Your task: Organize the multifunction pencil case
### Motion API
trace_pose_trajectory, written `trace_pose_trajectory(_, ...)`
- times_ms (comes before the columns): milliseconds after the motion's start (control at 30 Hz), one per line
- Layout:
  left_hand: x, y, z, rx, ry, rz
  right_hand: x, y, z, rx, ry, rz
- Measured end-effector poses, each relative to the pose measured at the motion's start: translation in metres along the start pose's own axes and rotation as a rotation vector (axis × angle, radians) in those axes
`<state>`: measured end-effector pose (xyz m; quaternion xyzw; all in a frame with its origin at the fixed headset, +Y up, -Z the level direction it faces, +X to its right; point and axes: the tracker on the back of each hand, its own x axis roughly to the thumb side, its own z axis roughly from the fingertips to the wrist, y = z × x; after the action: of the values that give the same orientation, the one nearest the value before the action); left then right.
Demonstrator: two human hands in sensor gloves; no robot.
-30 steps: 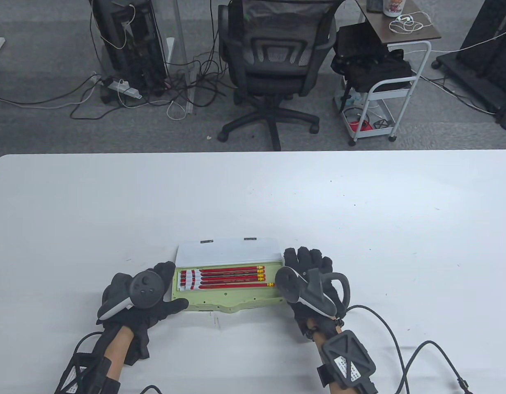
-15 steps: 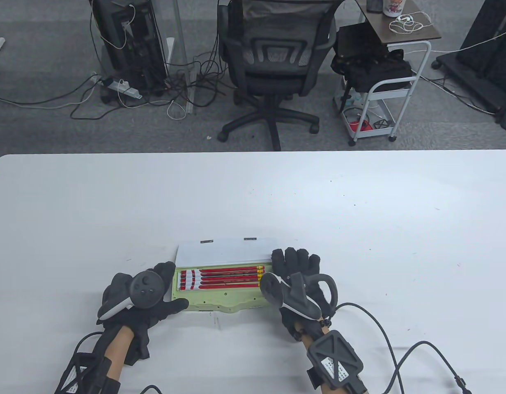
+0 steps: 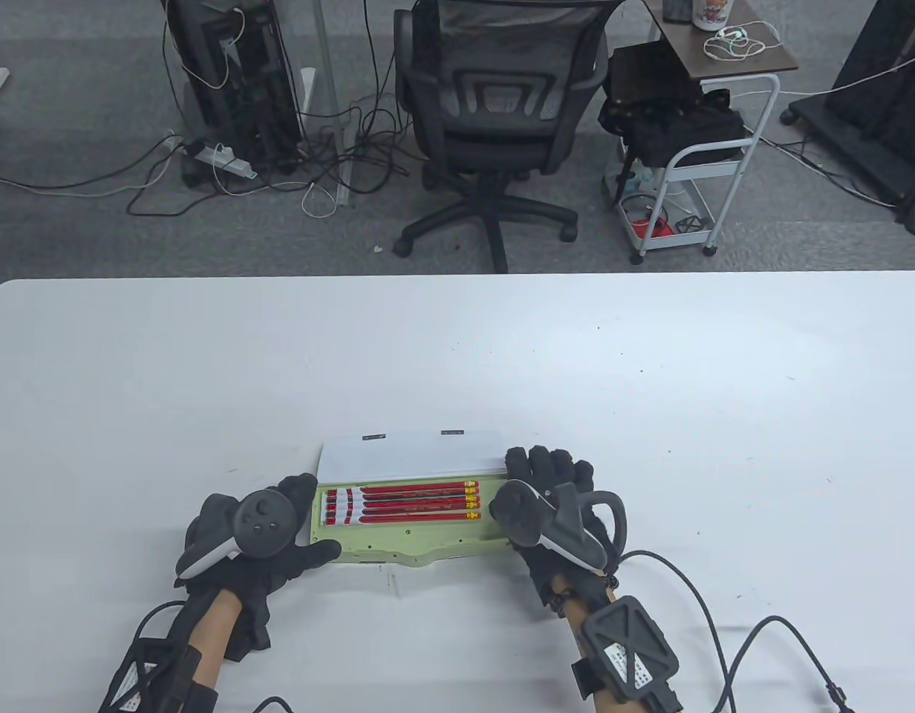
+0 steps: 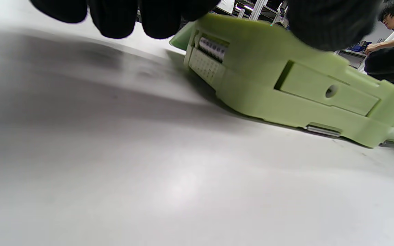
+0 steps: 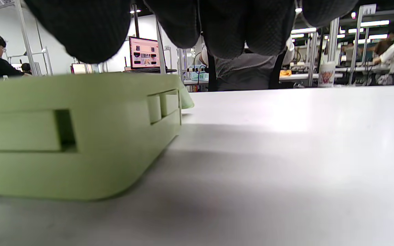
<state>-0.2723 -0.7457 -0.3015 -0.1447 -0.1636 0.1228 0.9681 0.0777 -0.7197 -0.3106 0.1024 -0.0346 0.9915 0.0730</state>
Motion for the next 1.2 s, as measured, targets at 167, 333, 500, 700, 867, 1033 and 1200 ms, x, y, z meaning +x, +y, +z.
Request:
trace_pose_trajectory(167,0.000,0.000,0.000,0.000,0.002,0.002,-0.013,0.002,-0.001,0.094,-0.033,-0.141)
trace_pose_trajectory(333,-0.001,0.000,0.000,-0.004,0.003,0.011,-0.010,0.009,-0.003,0.215,-0.083,-0.212)
trace_pose_trajectory(500,-0.002,0.001,0.000,-0.016,0.004,0.042,-0.004,0.018,-0.004,0.318,-0.105,-0.155)
trace_pose_trajectory(700,-0.014,0.014,-0.005,0.055,0.084,0.218,-0.003,0.018,-0.005,0.316,-0.089,-0.148)
trace_pose_trajectory(867,-0.018,0.030,-0.021,0.141,0.297,0.374,-0.001,0.017,-0.005,0.321,-0.082,-0.134)
trace_pose_trajectory(1033,-0.014,0.039,-0.049,0.058,0.428,0.337,-0.002,0.017,-0.006,0.321,-0.078,-0.143)
trace_pose_trajectory(1200,-0.008,0.041,-0.074,-0.007,0.508,0.306,-0.001,0.017,-0.006,0.322,-0.077,-0.145)
